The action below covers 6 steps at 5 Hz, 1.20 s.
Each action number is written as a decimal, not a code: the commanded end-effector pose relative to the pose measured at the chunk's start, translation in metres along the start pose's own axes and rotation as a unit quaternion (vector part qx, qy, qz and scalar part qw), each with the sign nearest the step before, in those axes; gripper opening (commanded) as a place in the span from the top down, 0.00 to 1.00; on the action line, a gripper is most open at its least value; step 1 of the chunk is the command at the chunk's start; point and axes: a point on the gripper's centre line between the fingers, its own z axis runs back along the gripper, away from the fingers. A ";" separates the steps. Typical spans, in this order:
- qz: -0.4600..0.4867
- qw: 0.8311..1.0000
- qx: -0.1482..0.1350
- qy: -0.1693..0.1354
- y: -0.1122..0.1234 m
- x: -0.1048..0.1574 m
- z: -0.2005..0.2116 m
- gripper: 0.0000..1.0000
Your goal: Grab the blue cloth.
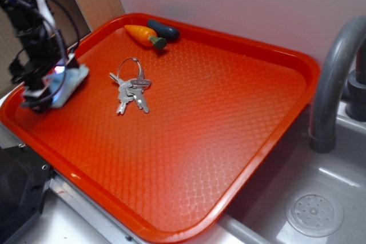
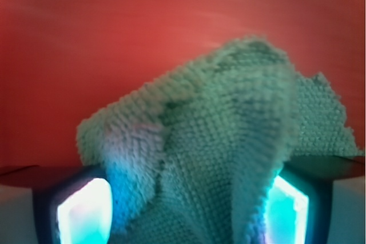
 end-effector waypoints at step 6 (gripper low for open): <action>0.025 0.997 0.043 -0.061 0.010 0.004 0.044 1.00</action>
